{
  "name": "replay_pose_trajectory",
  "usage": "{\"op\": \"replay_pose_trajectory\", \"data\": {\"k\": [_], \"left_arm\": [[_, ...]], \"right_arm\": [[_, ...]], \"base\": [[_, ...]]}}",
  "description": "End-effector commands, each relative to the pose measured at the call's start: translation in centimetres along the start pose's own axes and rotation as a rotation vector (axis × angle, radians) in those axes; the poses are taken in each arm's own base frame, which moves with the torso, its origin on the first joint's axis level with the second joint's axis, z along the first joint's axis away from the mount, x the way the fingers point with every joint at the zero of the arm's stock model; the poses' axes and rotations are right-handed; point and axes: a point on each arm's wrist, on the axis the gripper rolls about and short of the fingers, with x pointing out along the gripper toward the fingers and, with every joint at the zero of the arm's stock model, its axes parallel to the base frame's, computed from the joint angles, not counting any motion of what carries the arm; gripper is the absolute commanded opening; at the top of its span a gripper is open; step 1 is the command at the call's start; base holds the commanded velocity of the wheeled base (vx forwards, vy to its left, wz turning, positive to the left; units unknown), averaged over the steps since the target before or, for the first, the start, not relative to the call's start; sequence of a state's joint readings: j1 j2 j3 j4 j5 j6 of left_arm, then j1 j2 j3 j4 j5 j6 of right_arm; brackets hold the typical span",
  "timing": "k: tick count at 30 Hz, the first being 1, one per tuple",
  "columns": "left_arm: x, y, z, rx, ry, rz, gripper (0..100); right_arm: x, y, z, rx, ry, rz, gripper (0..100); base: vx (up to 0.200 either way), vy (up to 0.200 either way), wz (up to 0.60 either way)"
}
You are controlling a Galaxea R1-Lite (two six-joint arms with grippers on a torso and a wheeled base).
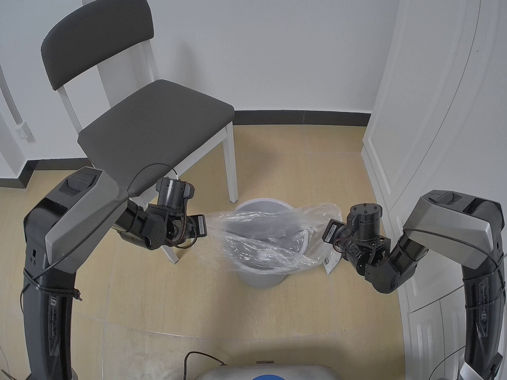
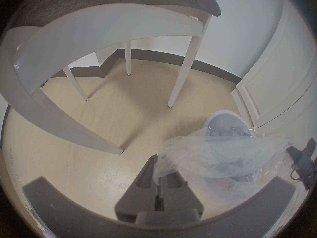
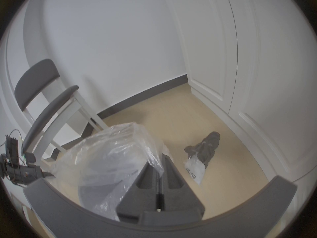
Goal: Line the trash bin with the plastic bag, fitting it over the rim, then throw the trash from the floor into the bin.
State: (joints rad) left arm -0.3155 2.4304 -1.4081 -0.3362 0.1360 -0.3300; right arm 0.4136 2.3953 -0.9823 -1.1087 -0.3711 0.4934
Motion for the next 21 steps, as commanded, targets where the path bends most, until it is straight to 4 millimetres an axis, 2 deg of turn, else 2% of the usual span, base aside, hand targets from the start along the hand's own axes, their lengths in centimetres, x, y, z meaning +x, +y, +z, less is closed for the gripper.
{"op": "replay_pose_trajectory", "data": {"k": [1,6,9,15,21], "left_arm": [[-0.1,0.3,-0.2,0.002,0.007,0.006,0],[-0.1,0.3,-0.8,0.03,0.023,0.006,0],[0.0,-0.3,-2.3,0.064,0.063,-0.001,0],[0.3,-0.8,-3.4,0.097,0.091,-0.004,0],[1.8,-1.4,-5.1,0.12,0.07,-0.013,0]], "right_arm": [[-0.6,-0.5,0.6,-0.023,0.033,-0.028,0],[-1.0,-0.6,0.6,-0.038,0.063,-0.041,0],[-1.8,-0.9,-0.6,-0.091,0.116,-0.042,0],[-2.1,-0.8,-1.5,-0.128,0.141,-0.038,0],[-1.5,-0.1,-5.0,-0.15,0.187,-0.024,0]], "base": [[0.0,0.0,0.0],[0.0,0.0,0.0],[0.0,0.0,0.0],[0.0,0.0,0.0],[0.0,0.0,0.0]]}}
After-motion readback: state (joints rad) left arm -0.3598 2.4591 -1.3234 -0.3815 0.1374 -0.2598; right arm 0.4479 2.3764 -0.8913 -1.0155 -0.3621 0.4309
